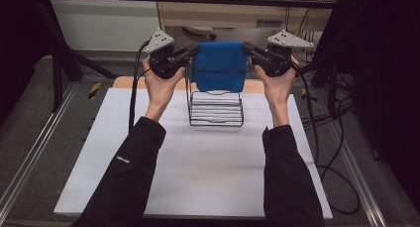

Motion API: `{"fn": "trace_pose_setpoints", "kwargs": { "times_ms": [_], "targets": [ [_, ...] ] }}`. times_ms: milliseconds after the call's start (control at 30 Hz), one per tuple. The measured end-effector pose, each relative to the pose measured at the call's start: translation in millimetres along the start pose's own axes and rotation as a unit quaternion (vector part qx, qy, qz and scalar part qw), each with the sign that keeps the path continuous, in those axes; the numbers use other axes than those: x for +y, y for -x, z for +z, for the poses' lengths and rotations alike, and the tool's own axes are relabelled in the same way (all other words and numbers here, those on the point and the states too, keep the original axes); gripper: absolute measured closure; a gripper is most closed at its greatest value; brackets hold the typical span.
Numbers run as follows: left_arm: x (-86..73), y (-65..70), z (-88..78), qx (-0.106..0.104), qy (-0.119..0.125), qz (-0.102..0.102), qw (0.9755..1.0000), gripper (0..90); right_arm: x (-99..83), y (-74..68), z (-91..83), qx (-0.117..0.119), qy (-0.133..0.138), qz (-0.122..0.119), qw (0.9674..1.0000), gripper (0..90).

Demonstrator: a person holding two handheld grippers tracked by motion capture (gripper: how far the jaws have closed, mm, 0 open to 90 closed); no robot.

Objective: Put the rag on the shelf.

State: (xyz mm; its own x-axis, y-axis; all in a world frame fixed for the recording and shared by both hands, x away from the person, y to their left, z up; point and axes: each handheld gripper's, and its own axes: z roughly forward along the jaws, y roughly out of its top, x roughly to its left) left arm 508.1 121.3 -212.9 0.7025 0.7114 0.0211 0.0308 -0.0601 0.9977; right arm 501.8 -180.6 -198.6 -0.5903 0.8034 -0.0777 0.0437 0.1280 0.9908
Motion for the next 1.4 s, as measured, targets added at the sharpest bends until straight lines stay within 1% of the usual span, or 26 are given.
{"fn": "trace_pose_setpoints", "kwargs": {
  "times_ms": [33,167,267,367,500,600,733,900,1000,1233,1333,1400],
  "targets": [
    [-0.6,-0.3,-1.5,-0.001,-0.004,0.003,1.0,85.4,-0.3,-0.3,-0.5,0.002,0.0,0.0,1.0,86.3],
    [-2.6,-0.2,-4.5,-0.007,-0.012,-0.003,0.9999,85.3,-1.4,-2.6,-3.6,0.012,-0.009,0.0,0.9999,86.1],
    [-4.2,-0.4,-6.4,-0.012,-0.027,-0.005,0.9996,85.3,-2.9,-4.4,-5.7,0.019,-0.014,0.003,0.9997,86.0],
    [-6.5,0.8,-9.3,-0.018,-0.03,-0.006,0.9994,85.2,-4.2,-6.4,-8.0,0.023,-0.022,-0.001,0.9995,86.0],
    [-7.4,4.4,-10.7,-0.023,-0.042,-0.009,0.9988,85.0,-5.5,-7.5,-12.1,0.026,-0.034,-0.003,0.9991,86.0],
    [-7.5,7.8,-11.5,-0.024,-0.055,-0.005,0.9982,84.9,-7.4,-8.1,-15.5,0.029,-0.041,-0.004,0.9987,86.0],
    [-10.3,11.1,-12.3,-0.025,-0.067,-0.011,0.9974,84.2,-11.5,-8.5,-18.6,0.034,-0.055,-0.005,0.9979,85.9],
    [-14.4,14.8,-12.4,-0.024,-0.088,-0.001,0.9958,83.5,-18.0,-8.9,-20.9,0.041,-0.064,-0.003,0.9971,85.9],
    [-17.2,17.0,-12.3,-0.024,-0.105,0.006,0.9941,83.2,-22.0,-9.5,-21.1,0.045,-0.071,-0.007,0.9964,85.8],
    [-23.7,20.3,-14.8,-0.029,-0.126,0.013,0.9915,82.1,-28.8,-10.5,-21.3,0.055,-0.082,-0.01,0.9951,85.7],
    [-22.8,20.6,-17.9,-0.032,-0.129,0.013,0.991,80.4,-31.1,-10.8,-21.2,0.059,-0.088,-0.014,0.9943,85.7],
    [-19.8,20.5,-21.2,-0.033,-0.125,0.01,0.9916,77.4,-32.3,-11.0,-21.0,0.06,-0.088,-0.016,0.9942,85.7]
  ]
}}
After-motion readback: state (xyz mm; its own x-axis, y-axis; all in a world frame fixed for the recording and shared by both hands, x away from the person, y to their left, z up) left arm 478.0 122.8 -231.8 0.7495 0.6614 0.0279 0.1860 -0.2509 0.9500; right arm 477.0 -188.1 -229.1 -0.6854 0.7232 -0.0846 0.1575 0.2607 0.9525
